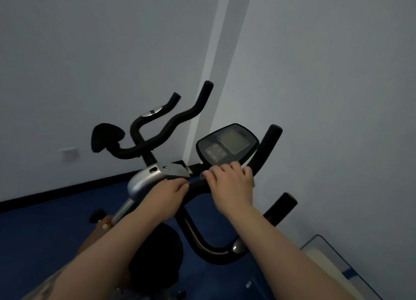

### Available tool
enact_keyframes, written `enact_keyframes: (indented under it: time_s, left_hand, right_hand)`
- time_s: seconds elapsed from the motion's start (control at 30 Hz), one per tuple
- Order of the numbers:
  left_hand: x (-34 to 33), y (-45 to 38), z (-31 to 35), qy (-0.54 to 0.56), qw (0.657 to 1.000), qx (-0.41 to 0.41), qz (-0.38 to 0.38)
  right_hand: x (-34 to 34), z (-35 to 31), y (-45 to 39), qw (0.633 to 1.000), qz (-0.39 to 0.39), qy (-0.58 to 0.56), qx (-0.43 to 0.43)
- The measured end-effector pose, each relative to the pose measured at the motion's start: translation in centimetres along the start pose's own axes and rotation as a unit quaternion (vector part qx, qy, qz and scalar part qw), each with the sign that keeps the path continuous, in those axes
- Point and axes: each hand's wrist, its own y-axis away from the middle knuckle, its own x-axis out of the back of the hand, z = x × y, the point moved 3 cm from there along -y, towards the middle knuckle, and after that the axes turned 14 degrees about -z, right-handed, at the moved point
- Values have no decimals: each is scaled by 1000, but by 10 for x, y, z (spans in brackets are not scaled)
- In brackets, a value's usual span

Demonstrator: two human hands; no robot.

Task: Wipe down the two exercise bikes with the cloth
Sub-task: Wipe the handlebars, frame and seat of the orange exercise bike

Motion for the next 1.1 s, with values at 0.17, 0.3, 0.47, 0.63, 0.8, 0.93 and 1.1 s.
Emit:
enact_keyframes:
  time_s: [0.17, 0.3, 0.47, 0.63, 0.8, 0.93, 1.1]
  left_hand:
    - [-5, -1, -4, -36, 999, -17, 0]
    - [-6, 1, 0, -98, 994, -48, 19]
    - [-6, -1, 1, -123, 991, -55, 15]
    - [-7, -3, -2, -107, 993, -44, 22]
    - [-6, -4, 0, -87, 995, -52, 0]
    - [-3, 2, 4, -3, 998, -53, 23]
    - [-12, -14, 33, 94, 992, -81, -3]
  right_hand:
    - [-1, 7, -1, 998, 9, -4, 70]
    - [12, 23, 2, 999, 41, -5, 8]
    - [-9, -25, 25, 980, 104, -168, 12]
    - [9, 7, 24, 934, 175, -284, -129]
    - [-10, -34, 34, 956, 95, -273, -56]
    - [12, 17, 30, 953, 173, -219, -122]
    - [8, 35, 34, 964, 67, -237, -105]
